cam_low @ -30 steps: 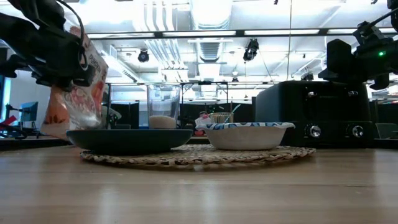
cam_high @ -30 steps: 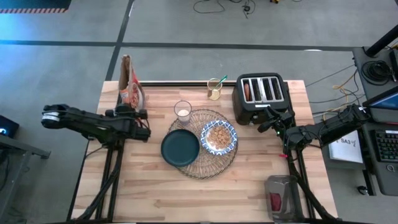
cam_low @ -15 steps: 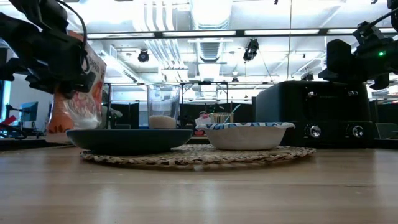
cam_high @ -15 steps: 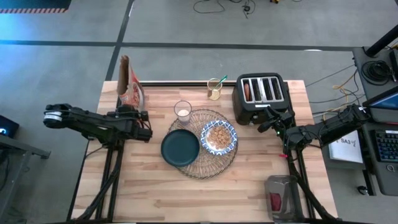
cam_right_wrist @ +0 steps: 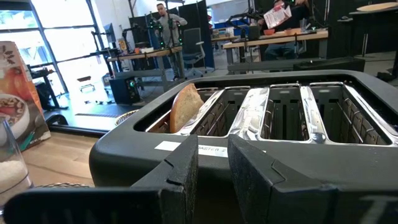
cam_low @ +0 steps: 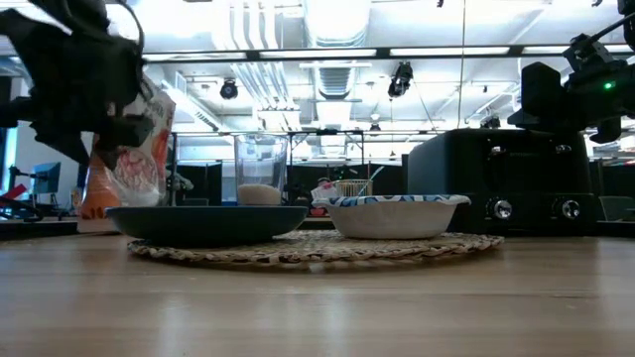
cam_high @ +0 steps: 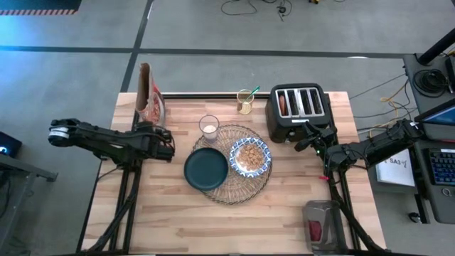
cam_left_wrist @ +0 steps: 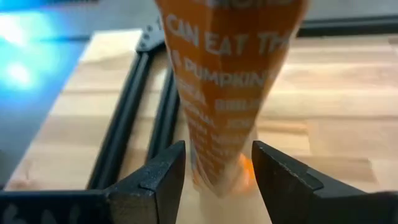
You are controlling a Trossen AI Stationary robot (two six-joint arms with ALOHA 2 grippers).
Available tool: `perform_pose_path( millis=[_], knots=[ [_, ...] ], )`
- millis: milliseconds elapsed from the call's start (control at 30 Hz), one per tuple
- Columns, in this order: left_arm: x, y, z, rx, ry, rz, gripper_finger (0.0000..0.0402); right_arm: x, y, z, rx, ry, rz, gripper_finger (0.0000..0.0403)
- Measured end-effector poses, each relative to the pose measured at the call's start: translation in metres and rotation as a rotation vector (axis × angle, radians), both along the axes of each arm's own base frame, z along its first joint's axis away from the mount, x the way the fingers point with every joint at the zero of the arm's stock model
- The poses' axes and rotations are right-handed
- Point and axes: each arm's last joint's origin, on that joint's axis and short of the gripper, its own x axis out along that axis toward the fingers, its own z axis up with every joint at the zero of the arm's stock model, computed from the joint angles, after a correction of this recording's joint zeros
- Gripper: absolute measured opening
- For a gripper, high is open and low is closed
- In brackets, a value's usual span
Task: Arrange a breakfast setting
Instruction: Pour the cereal from the orange cereal box into the white bowl on the brown placemat, then put the bagel from the toaster on the black plate on the brown placemat
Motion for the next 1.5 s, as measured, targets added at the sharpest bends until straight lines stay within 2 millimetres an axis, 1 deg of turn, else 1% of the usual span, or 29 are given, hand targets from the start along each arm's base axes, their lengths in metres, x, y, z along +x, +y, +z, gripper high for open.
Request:
perform_pose_path(
  millis=[233, 333, 433, 600, 733, 867, 1333, 1500],
  knots=[
    [0.010, -0.004, 0.027, -0.212, -0.013, -0.044, 0.0170, 0.000, 0.000, 0.000, 0.000, 0.000, 0.000, 0.0079],
    [0.013, -0.006, 0.035, -0.255, 0.003, -0.074, 0.0170, 0.000, 0.000, 0.000, 0.000, 0.000, 0.000, 0.0079],
    [0.016, -0.006, 0.040, -0.272, 0.017, -0.117, 0.0170, 0.000, 0.000, 0.000, 0.000, 0.000, 0.000, 0.0079],
    [0.025, -0.012, 0.038, -0.330, 0.010, -0.201, 0.0170, 0.000, 0.000, 0.000, 0.000, 0.000, 0.000, 0.0079],
    [0.037, -0.018, 0.034, -0.328, -0.027, -0.298, 0.0170, 0.000, 0.000, 0.000, 0.000, 0.000, 0.000, 0.0079],
    [0.050, -0.021, 0.032, -0.314, -0.058, -0.356, 0.0170, 0.000, 0.000, 0.000, 0.000, 0.000, 0.000, 0.0079],
    [0.076, -0.023, 0.034, -0.302, -0.030, -0.352, 0.0170, 0.000, 0.000, 0.000, 0.000, 0.000, 0.000, 0.0079],
    [0.083, -0.024, 0.037, -0.300, -0.009, -0.377, 0.0170, 0.000, 0.000, 0.000, 0.000, 0.000, 0.000, 0.0079]
  ],
)
